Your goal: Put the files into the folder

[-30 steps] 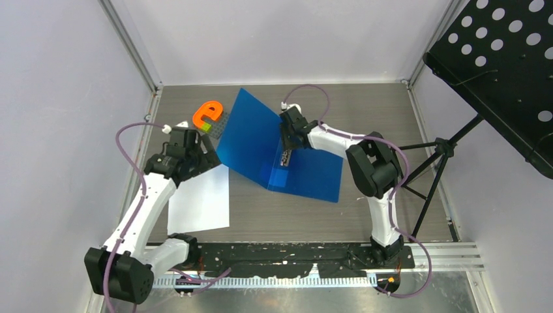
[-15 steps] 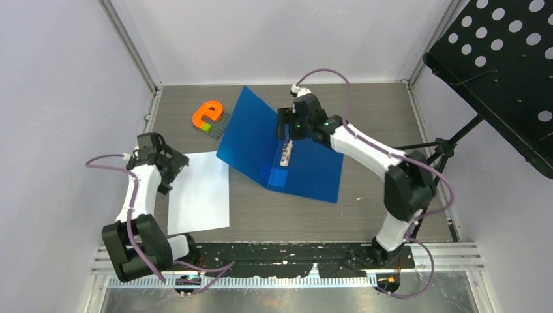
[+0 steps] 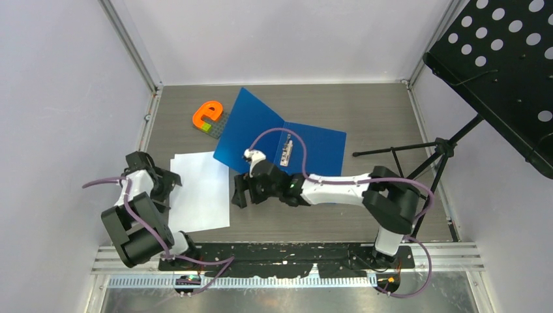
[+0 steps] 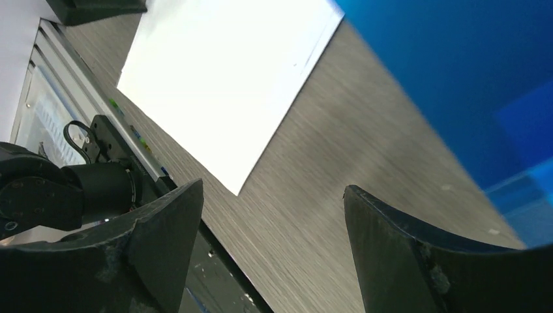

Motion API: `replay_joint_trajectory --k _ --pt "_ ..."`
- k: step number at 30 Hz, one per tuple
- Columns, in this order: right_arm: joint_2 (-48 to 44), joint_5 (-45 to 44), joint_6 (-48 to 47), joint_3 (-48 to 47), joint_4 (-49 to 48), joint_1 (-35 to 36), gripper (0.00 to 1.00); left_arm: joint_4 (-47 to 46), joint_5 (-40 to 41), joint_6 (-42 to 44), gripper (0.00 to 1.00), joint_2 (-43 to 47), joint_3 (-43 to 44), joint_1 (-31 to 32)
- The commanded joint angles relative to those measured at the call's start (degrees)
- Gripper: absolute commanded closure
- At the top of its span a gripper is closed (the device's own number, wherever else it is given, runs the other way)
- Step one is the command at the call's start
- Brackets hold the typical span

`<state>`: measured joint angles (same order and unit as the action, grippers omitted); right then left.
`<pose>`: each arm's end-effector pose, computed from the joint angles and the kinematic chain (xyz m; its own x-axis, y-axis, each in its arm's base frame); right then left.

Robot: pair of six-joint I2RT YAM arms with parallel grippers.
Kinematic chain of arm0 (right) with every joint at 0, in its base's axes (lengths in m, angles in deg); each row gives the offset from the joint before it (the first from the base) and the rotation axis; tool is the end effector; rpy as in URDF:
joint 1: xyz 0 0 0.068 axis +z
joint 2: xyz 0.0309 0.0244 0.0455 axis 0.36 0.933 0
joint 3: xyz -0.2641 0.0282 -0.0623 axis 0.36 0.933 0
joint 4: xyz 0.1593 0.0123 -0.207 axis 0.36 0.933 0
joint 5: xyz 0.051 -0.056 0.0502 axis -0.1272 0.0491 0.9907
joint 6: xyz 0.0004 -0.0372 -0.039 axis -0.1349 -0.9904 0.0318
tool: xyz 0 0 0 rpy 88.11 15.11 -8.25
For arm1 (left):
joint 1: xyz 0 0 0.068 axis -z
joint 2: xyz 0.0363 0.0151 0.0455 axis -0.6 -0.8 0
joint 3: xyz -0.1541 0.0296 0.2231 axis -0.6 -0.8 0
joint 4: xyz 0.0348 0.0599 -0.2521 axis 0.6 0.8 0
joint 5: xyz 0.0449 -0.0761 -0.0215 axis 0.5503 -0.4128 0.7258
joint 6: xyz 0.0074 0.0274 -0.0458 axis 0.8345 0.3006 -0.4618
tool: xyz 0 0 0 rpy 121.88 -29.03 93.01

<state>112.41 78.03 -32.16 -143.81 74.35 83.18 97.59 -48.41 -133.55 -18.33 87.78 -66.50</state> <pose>0.1774 0.3369 0.2099 -0.7340 -0.1575 -0.6607 -0.5760 0.6597 0.4826 0.1950 0.1104 0.1696 -0.2280 -0.9497 -0.2145 -0.9328 0.2763 -0.2316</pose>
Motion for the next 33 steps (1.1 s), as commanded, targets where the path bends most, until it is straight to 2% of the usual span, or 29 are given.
replay_joint_trajectory --k 1,7,11,14,18,21,24,33 --pt "4.8 -4.35 3.93 -2.76 -8.74 5.15 0.16 0.7 2.37 1.39 0.1 -0.96 -0.6 -0.5" --pt "11.91 -8.63 6.43 -8.29 -6.18 8.98 0.16 3.88 9.0 0.58 0.1 -1.66 -0.13 -0.48" --pt "14.79 -9.68 8.59 -9.25 -6.06 9.67 0.16 3.58 4.92 0.52 0.11 -0.44 -0.81 -0.48" --pt "16.48 -9.47 9.98 -9.94 -6.02 9.72 0.16 4.42 2.72 1.11 0.11 5.13 -0.76 -0.43" --pt "17.58 -9.22 9.97 -10.8 -4.9 9.72 0.16 6.22 8.69 3.46 0.09 11.51 1.04 -0.38" --pt "18.17 -9.13 9.32 -11.91 -3.85 9.72 0.16 3.09 12.27 5.98 0.05 11.85 0.37 -0.42" --pt "18.14 -8.51 7.25 -13.19 -2.1 9.71 0.15 -0.46 9.16 5.74 0.01 10.45 -1.04 -0.47" --pt "19.0 -5.69 3.48 -14.72 -1.71 9.34 0.11 -7.48 3.66 2.17 0.0 6.19 -6.48 -0.57"
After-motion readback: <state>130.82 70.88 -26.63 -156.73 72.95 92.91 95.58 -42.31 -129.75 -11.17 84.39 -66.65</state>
